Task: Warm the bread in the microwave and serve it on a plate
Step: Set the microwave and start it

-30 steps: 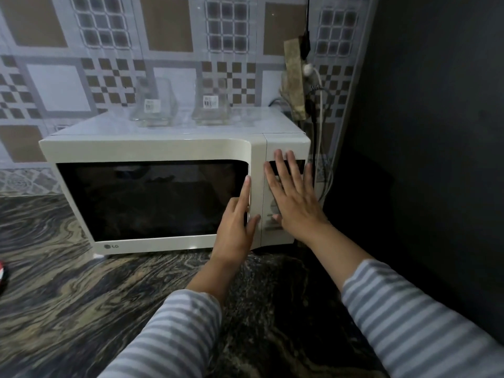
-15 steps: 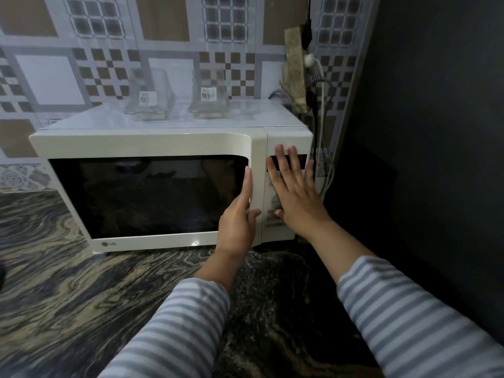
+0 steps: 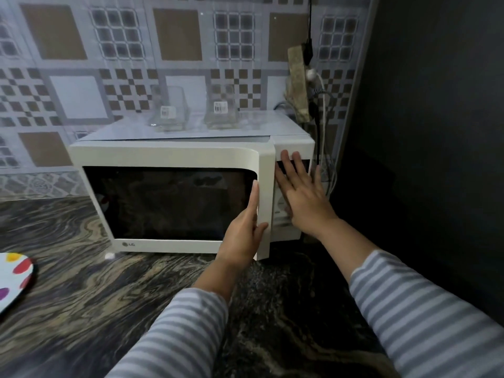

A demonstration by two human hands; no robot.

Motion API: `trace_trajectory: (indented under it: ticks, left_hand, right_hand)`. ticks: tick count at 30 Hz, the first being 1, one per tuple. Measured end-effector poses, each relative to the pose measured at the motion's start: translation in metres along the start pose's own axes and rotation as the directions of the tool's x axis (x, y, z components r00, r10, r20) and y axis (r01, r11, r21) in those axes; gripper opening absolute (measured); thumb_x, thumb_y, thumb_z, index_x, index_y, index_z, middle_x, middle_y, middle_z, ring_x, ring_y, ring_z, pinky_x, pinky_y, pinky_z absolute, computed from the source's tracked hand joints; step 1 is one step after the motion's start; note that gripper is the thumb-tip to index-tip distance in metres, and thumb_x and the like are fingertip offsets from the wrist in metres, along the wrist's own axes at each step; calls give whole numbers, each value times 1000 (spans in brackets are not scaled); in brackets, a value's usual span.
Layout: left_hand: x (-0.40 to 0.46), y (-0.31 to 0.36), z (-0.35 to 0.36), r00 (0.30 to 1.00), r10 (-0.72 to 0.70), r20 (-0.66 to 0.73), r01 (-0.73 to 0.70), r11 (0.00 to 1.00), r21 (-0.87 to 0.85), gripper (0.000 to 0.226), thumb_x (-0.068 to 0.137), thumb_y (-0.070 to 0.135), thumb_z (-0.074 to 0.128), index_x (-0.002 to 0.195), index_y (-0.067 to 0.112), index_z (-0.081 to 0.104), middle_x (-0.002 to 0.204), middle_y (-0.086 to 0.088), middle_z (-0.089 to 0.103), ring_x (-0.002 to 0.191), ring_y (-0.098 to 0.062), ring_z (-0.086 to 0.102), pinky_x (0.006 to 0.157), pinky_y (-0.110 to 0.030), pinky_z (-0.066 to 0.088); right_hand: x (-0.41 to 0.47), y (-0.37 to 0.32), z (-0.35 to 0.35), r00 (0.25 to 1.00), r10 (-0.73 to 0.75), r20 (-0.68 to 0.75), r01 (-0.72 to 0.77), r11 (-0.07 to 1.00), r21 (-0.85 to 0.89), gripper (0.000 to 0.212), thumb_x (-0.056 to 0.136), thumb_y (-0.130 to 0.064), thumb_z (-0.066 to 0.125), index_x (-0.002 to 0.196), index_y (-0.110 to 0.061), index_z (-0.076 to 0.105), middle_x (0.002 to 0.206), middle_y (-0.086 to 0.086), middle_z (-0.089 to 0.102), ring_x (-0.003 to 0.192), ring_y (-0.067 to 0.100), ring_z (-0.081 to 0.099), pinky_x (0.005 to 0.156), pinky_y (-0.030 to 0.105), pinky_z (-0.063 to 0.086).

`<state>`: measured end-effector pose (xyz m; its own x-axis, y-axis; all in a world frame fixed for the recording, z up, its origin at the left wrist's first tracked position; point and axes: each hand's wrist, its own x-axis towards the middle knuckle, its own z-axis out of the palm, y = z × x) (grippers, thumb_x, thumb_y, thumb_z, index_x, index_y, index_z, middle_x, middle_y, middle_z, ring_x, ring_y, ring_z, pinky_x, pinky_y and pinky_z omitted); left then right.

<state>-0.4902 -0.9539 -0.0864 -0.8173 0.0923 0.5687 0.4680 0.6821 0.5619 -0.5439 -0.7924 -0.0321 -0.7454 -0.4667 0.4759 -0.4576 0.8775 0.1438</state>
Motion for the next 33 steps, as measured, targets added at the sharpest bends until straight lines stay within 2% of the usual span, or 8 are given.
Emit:
trace_trajectory:
  ticks: [2,5,8,11,14,24,29,33]
  left_hand:
    - [-5,1,-17,999,46,-3,-46,998,43,88,93,21,58,148,46,-5,98,4,54,80,-10,54,71,-36,52]
    - [1,7,-61,952,126,-280,-37,953,300,56,92,23,54,144,29,34,106,0,52,92,-18,53,71,-42,53]
    - [22,13,-105,888,156,-432,88,865,493,47,94,26,48,139,21,42,124,-8,49,111,-28,47,89,-45,44]
    - [43,12,-137,941,-29,-338,227,794,564,51,99,42,33,147,28,28,152,-3,28,142,-24,21,114,-49,20]
    - [49,3,-149,965,-193,-180,263,761,593,56,97,54,20,150,34,19,160,7,11,148,-14,-5,116,-56,0]
    - [30,5,-164,980,-189,-63,187,764,618,67,91,67,12,151,38,6,161,10,-2,146,-13,-15,114,-62,-1]
    - [4,10,-184,990,-143,-5,119,804,583,66,92,67,14,150,36,9,161,9,1,147,-14,-14,113,-64,1]
    - [-17,15,-202,990,-131,48,82,823,562,65,92,66,13,150,36,11,161,8,3,147,-15,-12,113,-64,5]
  right_hand:
    - [-5,-4,-20,1000,25,6,-25,997,78,93,84,1,53,154,-25,-3,158,-5,-23,144,15,-25,115,52,-13]
    - [-9,-11,-48,980,75,-185,-40,981,188,73,84,-1,50,151,-18,25,160,5,18,149,20,6,118,51,-5]
    - [1,-20,-72,966,131,-224,-78,970,231,55,97,-24,41,150,-25,27,160,4,18,149,19,6,118,51,-5]
    - [16,-30,-86,986,157,-49,-145,969,200,60,98,-55,23,153,-33,13,162,3,-3,148,18,-14,115,52,-13]
    - [25,-39,-85,987,150,50,-155,981,118,67,94,-65,16,153,-35,6,161,3,-12,145,19,-24,114,56,-14]
    - [0,-71,-104,960,279,34,-281,958,56,67,93,-67,19,152,-34,16,162,2,-7,145,20,-24,114,58,-13]
    - [-31,-111,-126,939,342,29,-342,940,5,67,94,-64,21,152,-31,17,162,0,-6,146,20,-22,113,58,-14]
    - [-61,-147,-142,950,314,-7,-314,950,8,67,98,-56,24,153,-21,13,162,-4,-3,146,12,-18,117,54,-11]
